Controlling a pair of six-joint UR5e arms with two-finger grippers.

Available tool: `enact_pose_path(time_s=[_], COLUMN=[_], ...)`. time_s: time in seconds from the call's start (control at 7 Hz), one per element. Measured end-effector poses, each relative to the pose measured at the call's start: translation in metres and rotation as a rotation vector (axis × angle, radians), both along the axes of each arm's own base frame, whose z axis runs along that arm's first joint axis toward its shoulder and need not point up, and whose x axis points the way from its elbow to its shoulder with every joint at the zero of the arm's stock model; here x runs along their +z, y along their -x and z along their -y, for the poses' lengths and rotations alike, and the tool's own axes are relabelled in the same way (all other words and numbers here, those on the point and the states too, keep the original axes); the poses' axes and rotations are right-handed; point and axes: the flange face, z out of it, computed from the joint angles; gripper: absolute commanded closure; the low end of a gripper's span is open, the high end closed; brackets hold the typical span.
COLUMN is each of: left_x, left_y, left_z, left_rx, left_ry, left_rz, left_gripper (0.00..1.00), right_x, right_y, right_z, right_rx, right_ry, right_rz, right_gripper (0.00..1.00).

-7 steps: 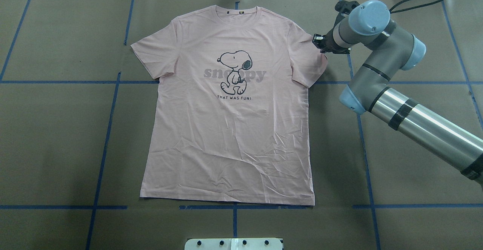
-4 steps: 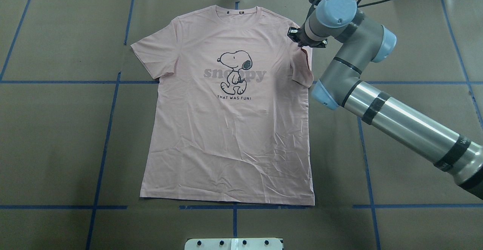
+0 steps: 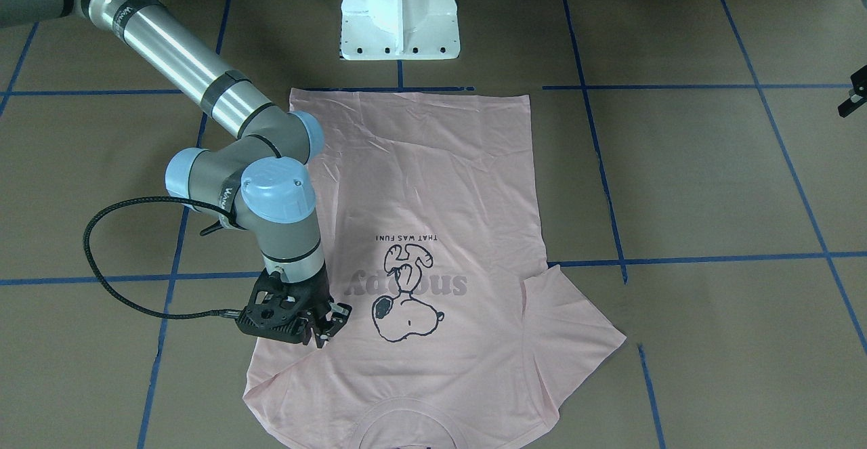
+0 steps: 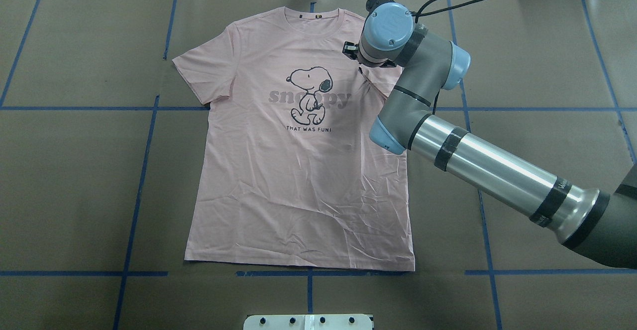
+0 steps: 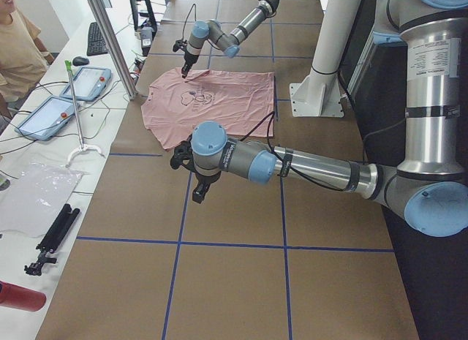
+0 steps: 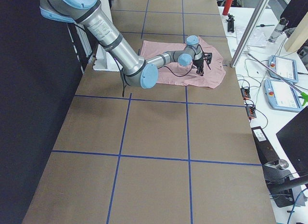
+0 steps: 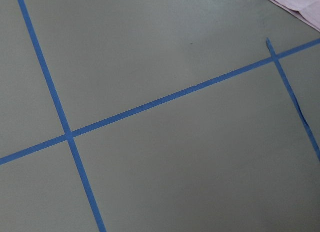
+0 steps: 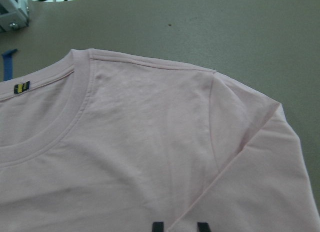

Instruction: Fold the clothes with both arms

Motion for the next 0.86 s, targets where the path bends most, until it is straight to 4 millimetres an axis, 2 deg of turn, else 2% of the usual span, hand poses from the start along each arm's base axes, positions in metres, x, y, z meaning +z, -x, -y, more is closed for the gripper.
enact_pose_path(time_s=[0.14, 0.29, 0.43, 0.71, 0.86], left_x=[-0.01, -0.027, -0.053, -0.123, -0.135], left_y=[-0.008, -0.031, -0.077, -0.215, -0.279], left_z=[0.013, 0.038, 0.073, 0.141, 0.172], left_rx=[-0.036, -0.071, -0.08, -0.102, -0.159], left_ry=[-0.018, -0.009, 0.027, 0.141, 0.143], left_rz=[-0.024, -0.065, -0.117, -0.157, -0.11], left_gripper=[0.0, 0.02, 0.03, 0.03, 0.04], right_x=[-0.015, -0.025, -0.027, -0.019, -0.011], right_y=[-0.003, -0.014, -0.036, -0.108, -0.148], right_z=[-0.007, -0.02, -0.042, -0.085, -0.099], right_rx=[-0.005, -0.023, -0.05, -0.102, -0.135], right_ry=[-0.026, -0.044, -0.056, -0.051, -0.026], right_rz=[0.023, 0.063, 0.113, 0.204, 0.247], right_gripper=[0.0, 0.0, 0.0, 0.0, 0.0])
